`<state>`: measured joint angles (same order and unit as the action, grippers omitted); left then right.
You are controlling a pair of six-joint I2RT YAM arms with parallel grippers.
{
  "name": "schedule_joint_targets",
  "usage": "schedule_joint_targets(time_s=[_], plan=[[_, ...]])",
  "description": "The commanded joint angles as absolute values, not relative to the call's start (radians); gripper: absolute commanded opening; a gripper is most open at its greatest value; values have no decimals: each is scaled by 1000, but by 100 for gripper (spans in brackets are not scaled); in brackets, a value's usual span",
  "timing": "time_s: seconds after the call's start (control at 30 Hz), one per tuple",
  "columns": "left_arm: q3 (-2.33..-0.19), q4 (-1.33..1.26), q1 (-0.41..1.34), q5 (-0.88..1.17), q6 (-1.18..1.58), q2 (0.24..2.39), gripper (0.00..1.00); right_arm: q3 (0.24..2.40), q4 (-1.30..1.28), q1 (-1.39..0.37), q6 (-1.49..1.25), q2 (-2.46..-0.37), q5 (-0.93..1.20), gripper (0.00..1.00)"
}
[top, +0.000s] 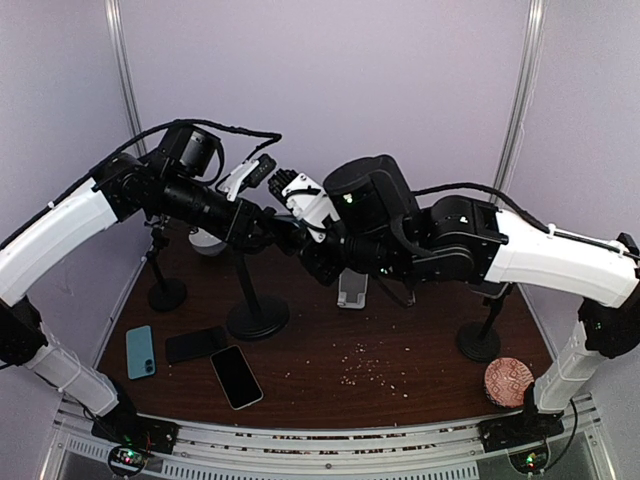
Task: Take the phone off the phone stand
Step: Hold the phone stand with the phone, then remove the phone from the phone stand.
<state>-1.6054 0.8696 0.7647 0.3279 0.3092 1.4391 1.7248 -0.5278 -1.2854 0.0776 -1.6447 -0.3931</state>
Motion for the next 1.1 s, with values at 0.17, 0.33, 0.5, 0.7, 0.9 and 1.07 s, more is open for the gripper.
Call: schedule_joint_targets(time_s=[0.17,0.33,0.5,0.7,0.9,1.07], plan=[[-1659,825,843,91,266,1453,0,1801,-456,-1327,25,-1632,-338,0],[-1680,854,864,1,272,1473,0,1790,-457,-1333,18,-1614,-353,0],[-1705,870,886,-33,281,1494,0,1771,-452,-1335,24,-1593,-356,0],[-1693,848,907,3,319,1489,0,1739,-456,-1346,23,-1562,-345,0],[-1599,735,910,81,419,1426,0,1622,-466,-1371,2,-1480,-327,0],[-1476,638,924,122,496,1377,0,1471,-414,-1386,-47,-1395,-299,0]])
